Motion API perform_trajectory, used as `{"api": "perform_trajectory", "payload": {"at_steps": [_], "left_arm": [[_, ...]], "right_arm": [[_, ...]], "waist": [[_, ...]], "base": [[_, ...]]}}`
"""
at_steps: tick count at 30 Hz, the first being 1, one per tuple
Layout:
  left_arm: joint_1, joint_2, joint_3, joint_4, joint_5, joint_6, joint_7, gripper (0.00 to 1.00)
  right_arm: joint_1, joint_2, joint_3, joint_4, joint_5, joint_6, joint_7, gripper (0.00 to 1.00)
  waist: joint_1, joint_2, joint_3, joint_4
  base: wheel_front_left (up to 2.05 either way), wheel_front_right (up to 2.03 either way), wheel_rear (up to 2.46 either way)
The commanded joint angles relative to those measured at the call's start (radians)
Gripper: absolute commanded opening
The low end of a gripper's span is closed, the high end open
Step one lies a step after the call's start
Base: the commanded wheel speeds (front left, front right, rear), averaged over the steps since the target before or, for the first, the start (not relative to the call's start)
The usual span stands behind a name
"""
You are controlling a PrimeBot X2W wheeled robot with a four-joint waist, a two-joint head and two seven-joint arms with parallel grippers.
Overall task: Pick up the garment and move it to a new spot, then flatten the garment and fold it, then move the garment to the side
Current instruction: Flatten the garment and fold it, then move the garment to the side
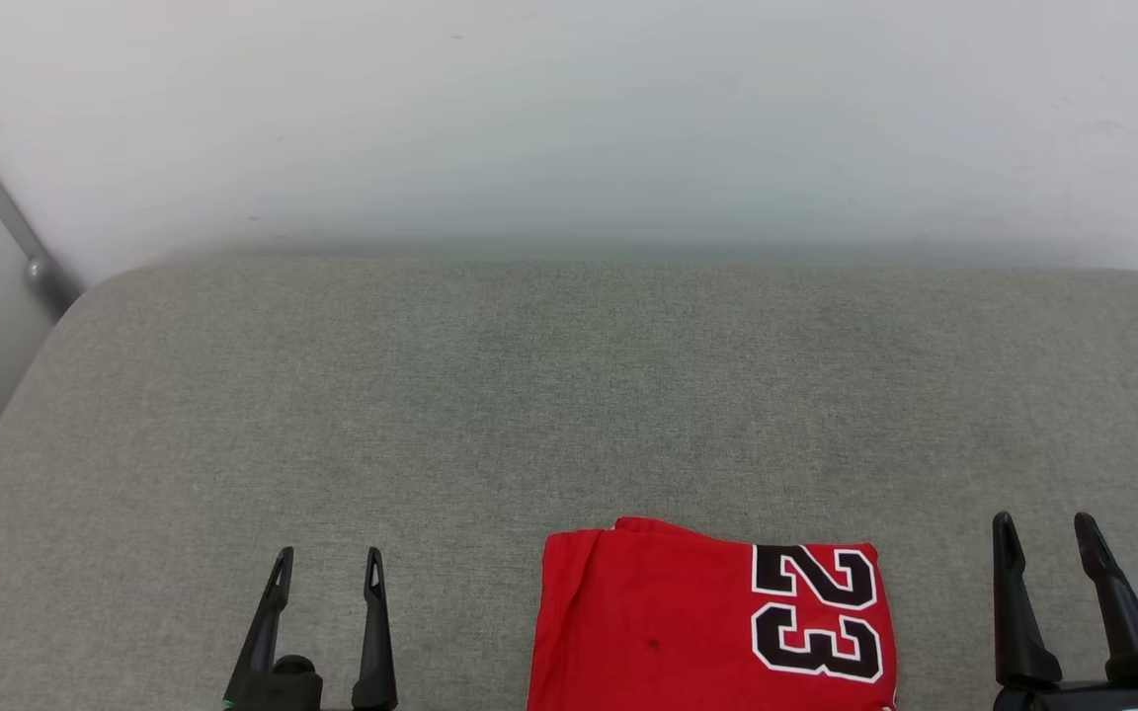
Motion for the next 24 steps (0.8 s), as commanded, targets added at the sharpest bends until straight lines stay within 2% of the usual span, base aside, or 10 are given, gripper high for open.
{"api": "perform_trajectory", "payload": {"at_steps": [1, 14, 20, 24], "left_arm": [[0.010, -0.001, 0.004, -0.004, -0.002, -0.005, -0.004, 1.00], [0.020, -0.010, 0.016, 0.000, 0.004, -0.016, -0.004, 1.00], [0.016, -0.014, 0.028, 0.000, 0.002, -0.018, -0.004, 1.00], [0.006, -0.018, 0.032, 0.005, 0.003, -0.021, -0.004, 1.00]], "right_arm": [[0.014, 0.005, -0.002, -0.002, 0.006, -0.001, -0.001, 1.00], [0.017, 0.006, -0.006, -0.002, 0.025, -0.001, -0.002, 1.00], [-0.092, 0.005, -0.022, -0.060, -0.023, -0.001, -0.001, 1.00], [-0.199, -0.056, 0.003, -0.076, -0.042, -0.001, 0.000, 1.00]], "waist": [[0.0001, 0.0000, -0.001, 0.001], [0.0001, 0.0000, -0.002, 0.002], [0.0001, 0.0000, 0.008, -0.009], [0.0001, 0.0000, 0.016, -0.014]], "base": [[0.00, 0.00, 0.00], [0.00, 0.00, 0.00], [0.00, 0.00, 0.00], [0.00, 0.00, 0.00]]}}
